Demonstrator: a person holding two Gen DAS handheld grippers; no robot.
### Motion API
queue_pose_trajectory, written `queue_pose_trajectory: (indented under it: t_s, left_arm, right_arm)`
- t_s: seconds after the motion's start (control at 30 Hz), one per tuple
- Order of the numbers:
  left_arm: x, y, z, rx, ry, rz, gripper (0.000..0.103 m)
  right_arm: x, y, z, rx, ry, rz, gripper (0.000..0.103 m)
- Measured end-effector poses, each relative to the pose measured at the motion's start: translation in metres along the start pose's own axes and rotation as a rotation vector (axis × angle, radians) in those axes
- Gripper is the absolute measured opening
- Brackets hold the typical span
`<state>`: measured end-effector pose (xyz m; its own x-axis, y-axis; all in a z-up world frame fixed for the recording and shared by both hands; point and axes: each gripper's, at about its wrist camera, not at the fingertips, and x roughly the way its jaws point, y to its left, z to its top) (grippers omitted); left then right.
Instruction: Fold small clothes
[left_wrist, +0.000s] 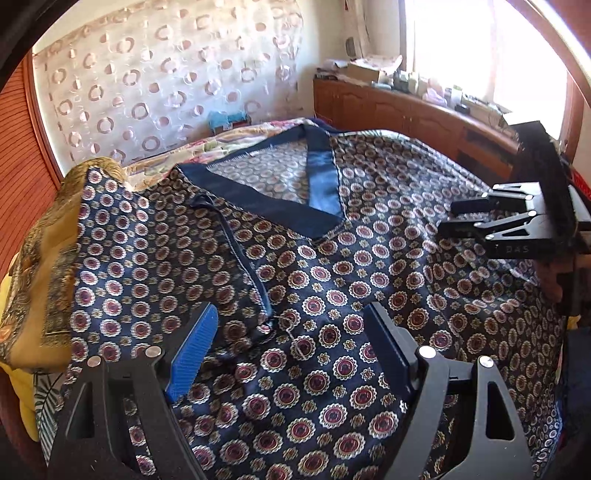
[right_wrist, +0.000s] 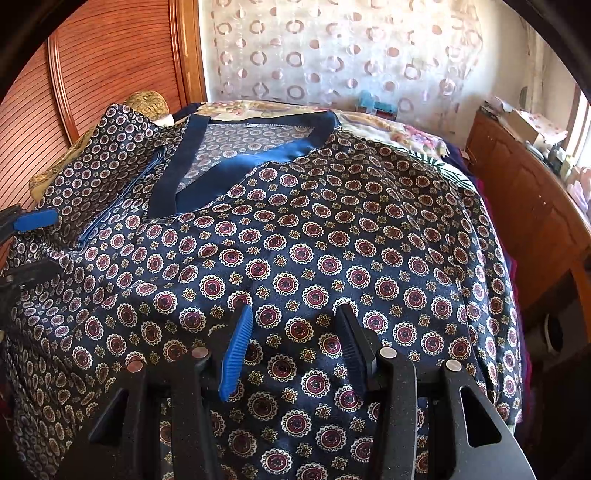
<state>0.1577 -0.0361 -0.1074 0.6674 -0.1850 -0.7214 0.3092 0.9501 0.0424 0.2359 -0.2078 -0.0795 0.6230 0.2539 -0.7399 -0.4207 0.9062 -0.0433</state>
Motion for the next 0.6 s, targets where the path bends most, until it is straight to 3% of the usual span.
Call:
queue_pose_trajectory:
  t_s: [0.07, 0.13, 0.23, 0.37, 0.6]
  left_arm:
    - [0.008, -0.002, 0.000, 0.005, 0.020, 0.001, 0.082]
    - [0.015, -0.002, -0.001, 0.011, 0.045, 0.008, 0.082]
    - [0.025, -0.003, -0.002, 0.010, 0.083, 0.000, 0.082]
    - [0.029, -0.001, -0.001, -0.018, 0.097, -0.028, 0.087]
    - [0.038, -0.008, -0.001, 0.019, 0.122, -0.052, 0.103]
  right_arm:
    - [0.000, -0.003, -0.003, 0.004, -0.003, -0.018, 0.066]
    - [0.003, -0.009, -0.004, 0.030, 0.006, -0.011, 0.083]
    - [0.000, -0.012, -0.005, 0.027, 0.025, -0.007, 0.085]
    - [-0.024, -0.032, -0.013, 0.101, -0.042, 0.017, 0.085]
    - [-0.060, -0.113, -0.037, 0.275, -0.087, -0.063, 0.084]
